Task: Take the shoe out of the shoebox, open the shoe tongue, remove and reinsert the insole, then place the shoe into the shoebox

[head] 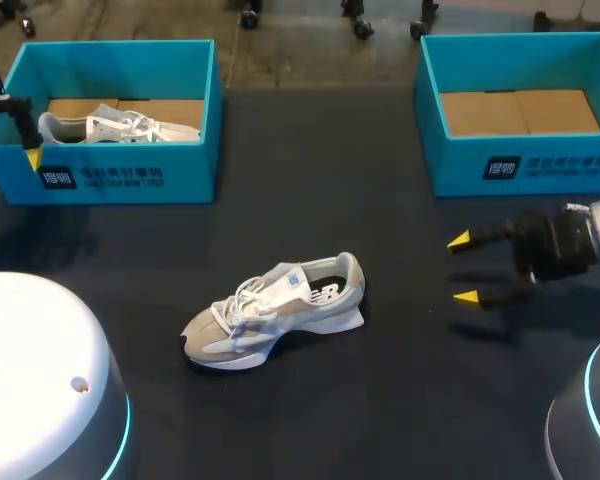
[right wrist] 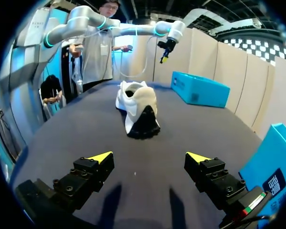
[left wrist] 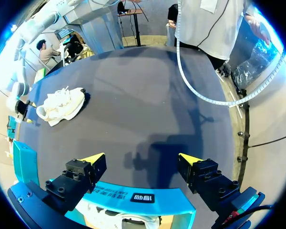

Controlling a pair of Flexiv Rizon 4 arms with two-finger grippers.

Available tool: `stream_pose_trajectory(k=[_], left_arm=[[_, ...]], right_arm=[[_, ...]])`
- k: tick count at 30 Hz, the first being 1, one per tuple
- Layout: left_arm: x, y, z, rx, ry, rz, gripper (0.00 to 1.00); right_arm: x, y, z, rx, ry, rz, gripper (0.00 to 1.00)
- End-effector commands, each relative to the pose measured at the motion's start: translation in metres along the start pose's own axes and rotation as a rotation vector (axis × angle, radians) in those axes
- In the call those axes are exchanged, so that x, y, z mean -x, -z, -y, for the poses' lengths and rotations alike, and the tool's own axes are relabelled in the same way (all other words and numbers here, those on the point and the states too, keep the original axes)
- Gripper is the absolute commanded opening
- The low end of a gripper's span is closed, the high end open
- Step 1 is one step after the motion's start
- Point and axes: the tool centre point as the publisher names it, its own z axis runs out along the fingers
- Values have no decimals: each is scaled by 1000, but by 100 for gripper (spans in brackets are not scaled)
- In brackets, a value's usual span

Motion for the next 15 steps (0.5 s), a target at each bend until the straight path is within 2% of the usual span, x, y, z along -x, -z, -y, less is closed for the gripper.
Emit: stream_pose_trajectory(k=[1, 6, 15], left_arm=[[0, 0, 1, 4, 0, -2, 100], [0, 0, 1, 4, 0, -2, 100], [0, 0, 1, 4, 0, -2, 100]], right_arm=[[8, -17, -6, 10, -1, -9, 100], [11, -35, -9, 14, 6, -35, 100], [15, -55, -14, 18, 19, -100, 100]])
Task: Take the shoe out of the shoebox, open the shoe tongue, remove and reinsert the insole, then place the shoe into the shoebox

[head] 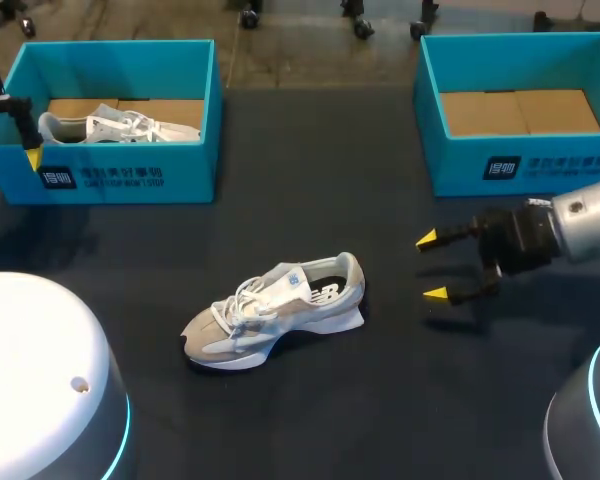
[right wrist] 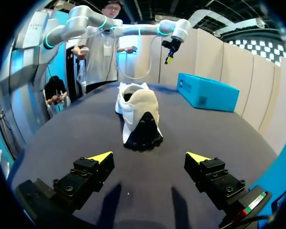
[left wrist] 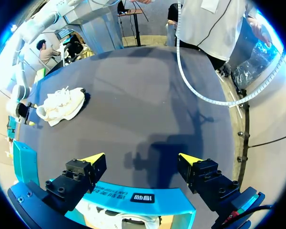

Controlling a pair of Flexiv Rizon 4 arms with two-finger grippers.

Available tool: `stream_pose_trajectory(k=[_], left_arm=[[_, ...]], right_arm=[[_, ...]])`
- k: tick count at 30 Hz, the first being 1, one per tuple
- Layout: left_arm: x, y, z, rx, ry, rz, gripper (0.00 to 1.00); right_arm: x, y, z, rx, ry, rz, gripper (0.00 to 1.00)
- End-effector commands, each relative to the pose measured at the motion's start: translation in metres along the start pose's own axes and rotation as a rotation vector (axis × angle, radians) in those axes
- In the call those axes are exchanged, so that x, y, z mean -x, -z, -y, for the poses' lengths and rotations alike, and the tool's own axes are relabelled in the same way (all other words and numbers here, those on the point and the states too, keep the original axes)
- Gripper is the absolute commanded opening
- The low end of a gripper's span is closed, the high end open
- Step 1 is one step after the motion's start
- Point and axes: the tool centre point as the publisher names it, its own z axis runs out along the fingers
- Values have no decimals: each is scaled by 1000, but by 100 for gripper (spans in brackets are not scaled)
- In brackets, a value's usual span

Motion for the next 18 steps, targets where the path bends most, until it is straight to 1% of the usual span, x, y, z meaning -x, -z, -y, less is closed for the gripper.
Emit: stream_pose_trajectory(k=[1, 3, 18], left_arm=[[0, 0, 1, 4, 0, -2, 100], [0, 0, 1, 4, 0, -2, 100], [0, 0, 1, 4, 0, -2, 100]], right_arm=[[11, -14, -1, -9, 1, -46, 100], [14, -22, -3, -10, 8, -76, 100], [23, -64, -10, 3, 25, -144, 100]])
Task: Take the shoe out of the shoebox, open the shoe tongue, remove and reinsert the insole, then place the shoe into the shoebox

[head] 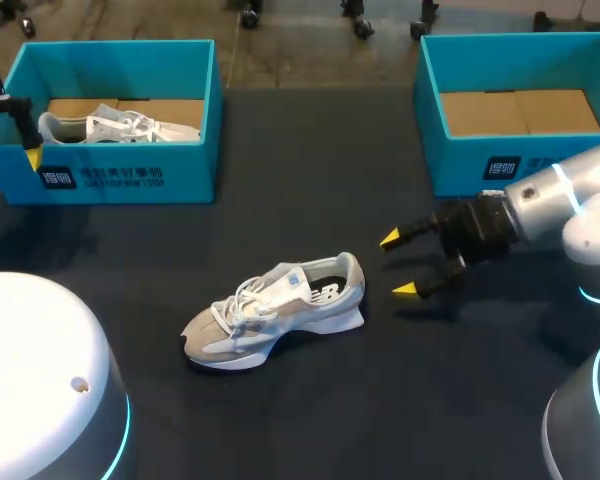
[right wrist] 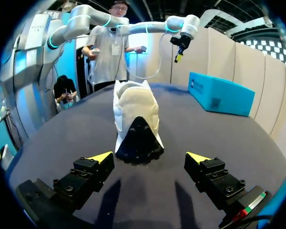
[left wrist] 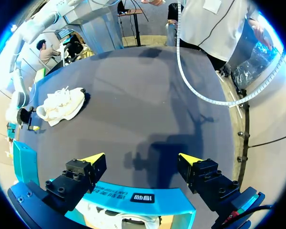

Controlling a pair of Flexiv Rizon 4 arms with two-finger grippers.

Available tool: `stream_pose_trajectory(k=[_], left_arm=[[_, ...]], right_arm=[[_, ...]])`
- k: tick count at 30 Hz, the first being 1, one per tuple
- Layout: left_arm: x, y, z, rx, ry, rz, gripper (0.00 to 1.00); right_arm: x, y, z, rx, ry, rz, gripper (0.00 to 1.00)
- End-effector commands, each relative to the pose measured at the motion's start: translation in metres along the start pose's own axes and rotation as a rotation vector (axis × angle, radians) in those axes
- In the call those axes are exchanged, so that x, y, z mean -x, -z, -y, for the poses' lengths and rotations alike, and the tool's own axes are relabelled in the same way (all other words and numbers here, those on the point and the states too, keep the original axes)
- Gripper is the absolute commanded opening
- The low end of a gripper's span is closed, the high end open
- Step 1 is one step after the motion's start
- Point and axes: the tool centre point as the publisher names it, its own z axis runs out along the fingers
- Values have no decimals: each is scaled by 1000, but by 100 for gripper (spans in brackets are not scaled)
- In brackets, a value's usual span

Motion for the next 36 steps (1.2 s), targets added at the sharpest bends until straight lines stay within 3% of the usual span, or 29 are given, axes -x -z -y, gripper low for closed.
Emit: stream_pose_trajectory(k=[1, 36], left_arm=[[0, 0, 1, 4, 0, -2, 100], [0, 0, 1, 4, 0, -2, 100]], right_arm=[[10, -16, -1, -7, -4, -33, 100], [-19, -74, -23, 60, -38, -110, 100]])
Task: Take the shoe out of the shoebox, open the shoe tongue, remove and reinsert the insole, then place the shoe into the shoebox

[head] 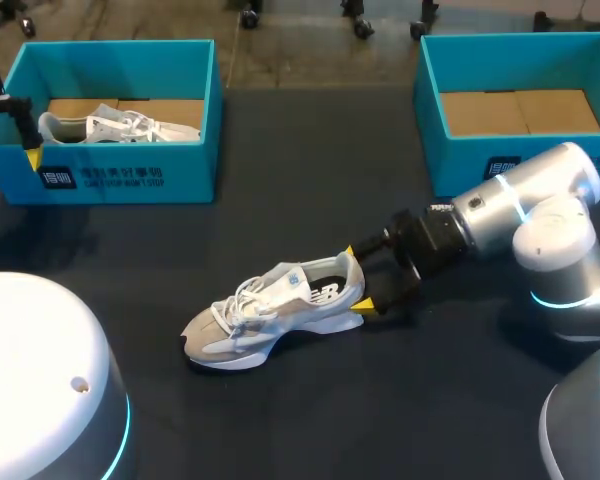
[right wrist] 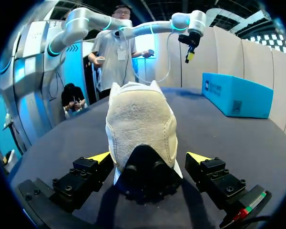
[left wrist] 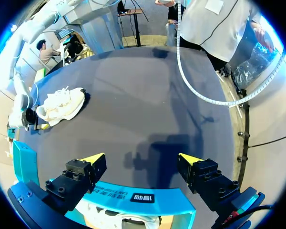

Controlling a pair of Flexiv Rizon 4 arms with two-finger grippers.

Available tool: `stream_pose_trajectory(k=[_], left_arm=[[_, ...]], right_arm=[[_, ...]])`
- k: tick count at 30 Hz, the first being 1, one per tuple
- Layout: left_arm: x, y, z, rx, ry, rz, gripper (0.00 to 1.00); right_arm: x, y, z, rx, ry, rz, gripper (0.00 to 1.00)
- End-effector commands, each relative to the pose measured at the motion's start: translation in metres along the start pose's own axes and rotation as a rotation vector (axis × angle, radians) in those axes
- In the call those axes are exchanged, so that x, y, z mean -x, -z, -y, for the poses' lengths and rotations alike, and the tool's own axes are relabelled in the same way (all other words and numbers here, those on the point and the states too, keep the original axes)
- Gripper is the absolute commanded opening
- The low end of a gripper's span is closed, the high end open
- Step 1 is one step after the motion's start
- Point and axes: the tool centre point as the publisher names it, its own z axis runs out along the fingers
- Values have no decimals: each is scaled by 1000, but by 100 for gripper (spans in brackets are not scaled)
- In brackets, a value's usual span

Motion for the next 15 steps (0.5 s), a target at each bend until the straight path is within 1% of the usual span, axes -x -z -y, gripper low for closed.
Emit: stream_pose_trajectory(k=[1, 15], left_arm=[[0, 0, 1, 4, 0, -2, 100], [0, 0, 1, 4, 0, -2, 100]], right_arm=[[-2, -6, -1, 0, -2, 1, 100], [-4, -20, -5, 8, -14, -18, 100]])
